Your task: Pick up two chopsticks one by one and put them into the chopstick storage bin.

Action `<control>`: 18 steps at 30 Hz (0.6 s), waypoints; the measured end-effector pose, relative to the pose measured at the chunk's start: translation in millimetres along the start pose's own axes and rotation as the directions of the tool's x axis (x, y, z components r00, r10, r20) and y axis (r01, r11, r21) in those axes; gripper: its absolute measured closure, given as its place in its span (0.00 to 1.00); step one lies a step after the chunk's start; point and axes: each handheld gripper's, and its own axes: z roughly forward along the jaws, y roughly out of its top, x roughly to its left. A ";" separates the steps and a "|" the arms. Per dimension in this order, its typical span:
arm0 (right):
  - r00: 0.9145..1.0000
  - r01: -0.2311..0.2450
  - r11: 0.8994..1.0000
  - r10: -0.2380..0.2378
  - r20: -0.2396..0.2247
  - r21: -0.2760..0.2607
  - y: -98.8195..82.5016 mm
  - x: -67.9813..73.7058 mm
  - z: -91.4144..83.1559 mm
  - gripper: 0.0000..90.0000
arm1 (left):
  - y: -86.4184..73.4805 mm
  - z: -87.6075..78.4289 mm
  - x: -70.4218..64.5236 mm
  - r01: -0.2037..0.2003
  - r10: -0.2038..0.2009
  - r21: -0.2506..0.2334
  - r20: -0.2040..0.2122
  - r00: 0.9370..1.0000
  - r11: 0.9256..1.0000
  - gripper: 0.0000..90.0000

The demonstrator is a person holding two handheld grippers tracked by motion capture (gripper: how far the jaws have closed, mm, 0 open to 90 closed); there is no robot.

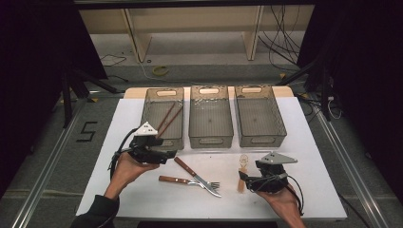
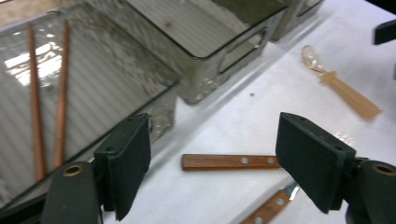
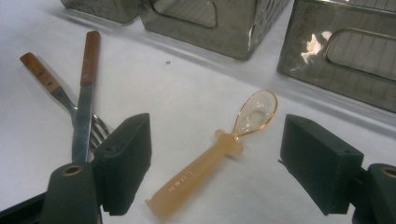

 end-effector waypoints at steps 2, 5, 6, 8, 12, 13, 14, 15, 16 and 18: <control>1.000 0.006 1.000 -0.006 0.004 0.006 0.2 0.2 0.8 0.28 | -3.3 1.2 -3.2 -0.009 0.009 0.001 -0.001 1.000 1.000 0.28; 1.000 0.007 1.000 -0.007 0.010 0.024 0.7 0.8 3.5 0.28 | -8.9 2.7 -4.8 -0.009 0.009 0.002 -0.004 1.000 1.000 0.27; 1.000 0.006 0.999 -0.006 0.012 0.031 0.9 1.1 4.6 0.28 | -11.1 3.4 -5.5 -0.002 0.002 -0.006 -0.002 1.000 1.000 0.27; 1.000 0.009 0.999 -0.010 0.016 0.043 1.2 1.7 6.7 0.28 | -15.7 3.9 -6.3 0.008 -0.008 -0.018 0.005 1.000 1.000 0.26; 1.000 0.008 0.998 -0.010 0.027 0.067 2.3 2.6 10.4 0.28 | -24.0 4.3 -10.2 0.019 -0.019 -0.047 0.002 1.000 0.999 0.26; 1.000 0.005 0.997 -0.007 0.028 0.072 2.5 2.8 11.4 0.28 | -25.5 4.6 -10.7 0.018 -0.018 -0.048 0.003 1.000 0.999 0.26; 0.999 0.006 0.997 -0.008 0.031 0.076 2.6 3.0 12.1 0.28 | -26.7 4.8 -11.4 0.021 -0.021 -0.048 0.004 1.000 0.999 0.26; 0.999 0.008 0.997 -0.010 0.036 0.079 2.8 3.4 12.8 0.28 | -27.8 4.8 -11.8 0.016 -0.016 -0.048 0.001 1.000 0.999 0.26; 0.999 0.010 0.996 -0.013 0.039 0.084 3.0 3.5 13.3 0.28 | -28.9 5.2 -12.8 0.021 -0.021 -0.053 0.001 1.000 0.998 0.26; 0.999 0.008 0.996 -0.011 0.039 0.089 3.3 3.3 14.3 0.28 | -31.4 5.7 -14.5 0.027 -0.027 -0.062 0.002 1.000 0.998 0.26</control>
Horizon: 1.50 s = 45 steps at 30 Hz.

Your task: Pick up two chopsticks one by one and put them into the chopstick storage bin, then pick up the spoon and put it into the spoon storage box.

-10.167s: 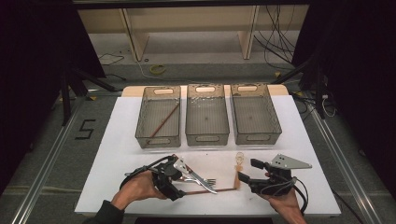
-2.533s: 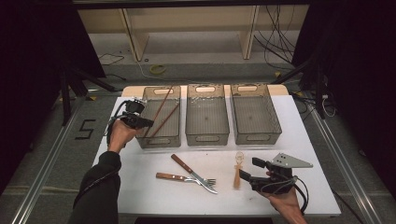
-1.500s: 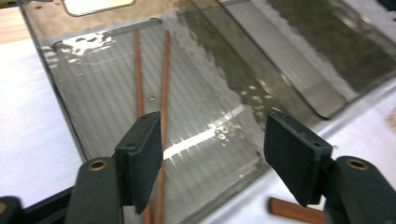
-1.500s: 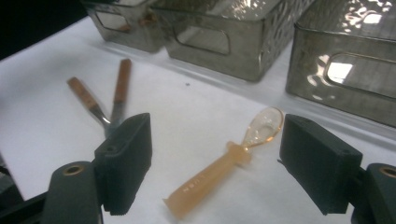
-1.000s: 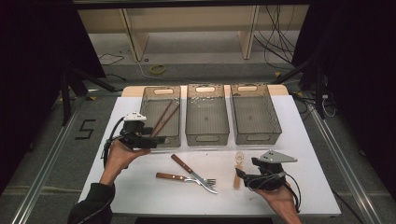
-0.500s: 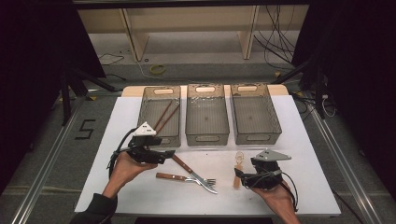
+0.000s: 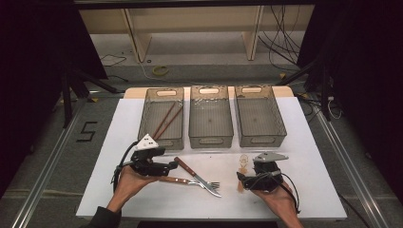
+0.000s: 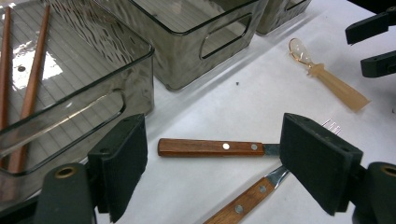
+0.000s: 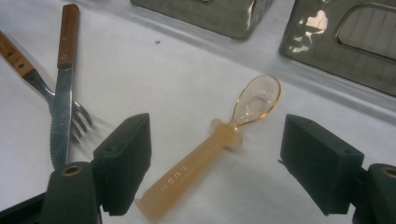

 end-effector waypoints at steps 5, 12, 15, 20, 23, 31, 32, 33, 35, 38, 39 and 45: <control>1.000 -0.008 1.000 0.008 0.006 0.017 -0.3 -1.4 2.9 0.28 | -4.6 2.0 -2.9 -0.001 0.001 -0.008 -0.002 1.000 1.000 0.25; 1.000 -0.003 0.999 0.003 0.009 0.047 -0.7 -1.1 6.2 0.28 | -10.5 2.6 -3.3 0.027 -0.027 -0.041 -0.004 1.000 0.999 0.24; 1.000 -0.001 0.998 0.001 0.010 0.058 -0.5 -0.2 7.9 0.28 | -14.0 2.8 -2.2 0.031 -0.031 -0.040 -0.012 0.999 0.999 0.24; 1.000 0.012 0.997 -0.012 0.006 0.077 0.7 2.6 11.7 0.28 | -20.3 0.6 -1.7 0.036 -0.038 -0.050 -0.023 0.999 0.998 0.23; 1.000 0.022 0.996 -0.022 0.006 0.088 0.5 4.5 13.8 0.27 | -23.9 -1.9 -0.7 0.040 -0.042 -0.055 -0.023 0.999 0.998 0.23; 1.000 0.028 0.993 -0.029 0.007 0.115 -0.8 6.5 15.9 0.28 | -28.9 -4.4 -0.5 0.043 -0.044 -0.069 -0.016 0.999 0.997 0.22; 1.000 0.029 0.993 -0.029 0.007 0.117 -0.7 6.6 16.4 0.28 | -29.4 -4.5 -0.8 0.042 -0.044 -0.068 -0.016 0.999 0.997 0.22; 0.999 0.031 0.992 -0.032 0.008 0.121 -0.7 6.5 16.8 0.28 | -29.8 -4.7 -1.0 0.041 -0.043 -0.068 -0.017 0.999 0.997 0.22; 0.999 0.031 0.991 -0.033 0.012 0.127 -0.6 6.6 17.6 0.28 | -30.6 -5.2 -1.6 0.044 -0.045 -0.068 -0.018 0.999 0.997 0.22; 0.999 0.032 0.991 -0.034 0.012 0.132 -0.9 7.2 18.6 0.28 | -30.5 -6.5 -2.1 0.036 -0.038 -0.068 -0.024 0.999 0.997 0.21; 0.999 0.033 0.990 -0.035 0.014 0.134 -1.0 7.3 18.9 0.28 | -30.5 -6.7 -2.1 0.037 -0.039 -0.069 -0.024 0.999 0.997 0.21; 0.999 0.021 0.988 -0.026 0.030 0.154 -1.2 5.4 21.9 0.28 | -32.6 -5.8 -3.6 0.039 -0.040 -0.060 -0.021 0.999 0.997 0.21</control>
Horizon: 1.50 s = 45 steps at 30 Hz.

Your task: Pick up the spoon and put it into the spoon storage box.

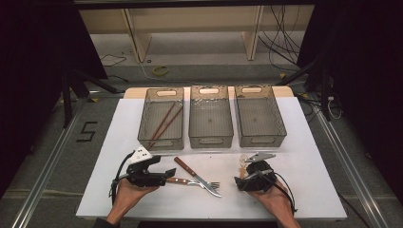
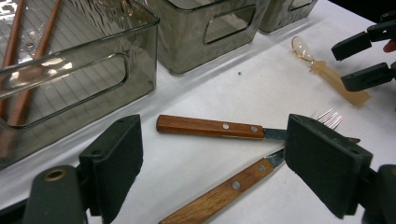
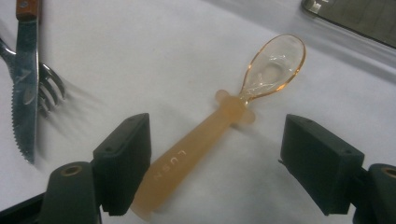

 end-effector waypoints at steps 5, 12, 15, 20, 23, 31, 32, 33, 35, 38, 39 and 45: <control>1.000 -0.002 1.000 0.002 0.009 0.013 0.6 -2.0 2.1 0.29 | -1.8 -0.3 -1.4 -0.007 0.007 0.002 -0.001 1.000 1.000 0.21; 1.000 0.006 0.999 -0.006 0.002 0.034 1.2 1.1 5.2 0.32 | -3.0 0.0 -2.9 -0.011 0.011 0.006 0.002 1.000 1.000 0.21; 1.000 0.007 0.999 -0.007 -0.010 0.050 2.0 1.9 7.6 0.35 | -3.4 0.3 -3.1 -0.017 0.017 0.010 0.003 1.000 1.000 0.22; 1.000 0.019 0.997 -0.019 0.003 0.070 3.1 6.1 9.3 0.36 | -3.9 1.2 -4.1 -0.016 0.015 0.015 0.007 1.000 1.000 0.22; 0.999 0.037 0.996 -0.039 0.015 0.086 4.1 9.0 9.7 0.37 | -4.0 1.6 -4.5 -0.018 0.018 0.016 0.008 1.000 1.000 0.22; 0.998 0.058 0.993 -0.058 -0.006 0.103 4.9 9.0 6.6 0.52 | -4.6 1.8 -4.3 -0.019 0.018 0.020 0.007 1.000 1.000 0.22; 0.998 0.060 0.993 -0.060 -0.009 0.105 5.0 9.0 6.2 0.54 | -4.7 2.0 -4.4 -0.021 0.021 0.018 0.006 1.000 1.000 0.22; 0.998 0.061 0.992 -0.060 -0.012 0.108 5.2 8.7 5.8 0.55 | -4.8 2.1 -4.6 -0.021 0.021 0.019 0.006 1.000 1.000 0.22; 0.998 0.060 0.992 -0.058 -0.020 0.110 5.5 7.7 5.3 0.56 | -4.8 2.2 -4.6 -0.022 0.022 0.019 0.006 1.000 1.000 0.22; 0.998 0.062 0.992 -0.059 -0.026 0.111 5.4 7.5 4.5 0.59 | -5.0 2.0 -4.0 -0.023 0.023 0.022 0.007 1.000 0.999 0.22; 0.998 0.062 0.992 -0.060 -0.027 0.112 5.5 7.5 4.3 0.61 | -5.1 2.1 -3.9 -0.023 0.022 0.021 0.006 1.000 1.000 0.22; 0.998 0.065 0.991 -0.062 -0.034 0.119 6.0 6.4 3.5 0.67 | -5.4 2.6 -4.4 -0.021 0.021 0.022 0.009 1.000 1.000 0.23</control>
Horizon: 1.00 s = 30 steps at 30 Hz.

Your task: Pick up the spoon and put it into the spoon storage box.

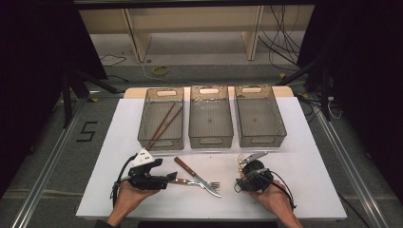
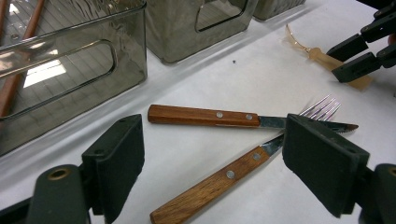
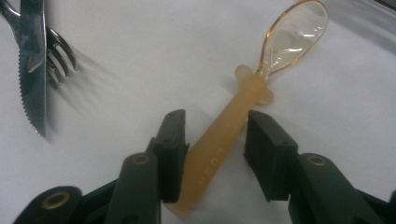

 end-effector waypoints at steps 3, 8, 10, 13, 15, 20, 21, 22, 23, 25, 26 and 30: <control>1.000 -0.001 1.000 0.001 -0.003 0.006 0.6 -1.0 -0.2 0.70 | 0.0 0.0 -0.2 -0.001 0.001 0.001 0.001 1.000 1.000 0.23; 1.000 0.008 1.000 -0.008 0.002 0.014 1.4 -2.9 -0.3 0.77 | 0.0 -0.1 -0.2 -0.004 0.004 0.008 0.003 1.000 1.000 0.23; 1.000 0.007 1.000 -0.007 0.004 0.012 1.3 -4.6 -0.5 0.81 | 0.0 0.0 -0.4 -0.004 0.004 0.008 0.004 1.000 1.000 0.23; 1.000 0.010 1.000 -0.010 0.003 0.010 0.9 -6.5 -0.7 0.85 | 0.1 -0.2 -0.4 -0.007 0.007 0.007 0.003 1.000 1.000 0.23; 1.000 0.015 1.000 -0.015 0.005 0.009 0.8 -6.5 -0.8 0.85 | 0.0 -0.1 -0.1 -0.002 0.002 0.002 0.002 1.000 1.000 0.23; 1.000 0.009 1.000 -0.009 -0.012 0.000 -0.1 -8.9 -1.4 0.86 | -0.6 -0.7 1.9 -0.003 0.003 0.000 -0.001 1.000 1.000 0.23; 1.000 0.015 1.000 -0.015 -0.011 -0.001 -0.2 -8.8 -1.6 0.86 | -0.7 -0.8 2.2 -0.003 0.003 0.001 -0.001 1.000 1.000 0.23; 1.000 0.020 1.000 -0.020 -0.012 -0.002 -0.4 -8.7 -1.8 0.86 | -0.8 -0.8 2.4 -0.003 0.003 0.001 0.000 1.000 1.000 0.23; 1.000 0.022 1.000 -0.022 -0.015 -0.006 -0.4 -8.8 -2.0 0.86 | -0.9 -0.7 2.4 -0.003 0.003 -0.001 0.000 1.000 1.000 0.23; 1.000 0.021 1.000 -0.021 -0.024 -0.015 -0.6 -9.2 -3.1 0.86 | -1.0 -0.9 2.5 -0.006 0.006 -0.004 0.000 1.000 1.000 0.23; 0.999 0.018 1.000 -0.019 -0.028 -0.020 -0.6 -9.4 -3.9 0.86 | -1.0 -1.2 2.7 -0.006 0.006 -0.004 0.001 1.000 1.000 0.23; 0.999 0.021 0.999 -0.023 -0.029 -0.039 -0.4 -10.1 -7.0 0.86 | -1.0 -1.8 3.1 -0.004 0.004 -0.012 0.001 1.000 1.000 0.23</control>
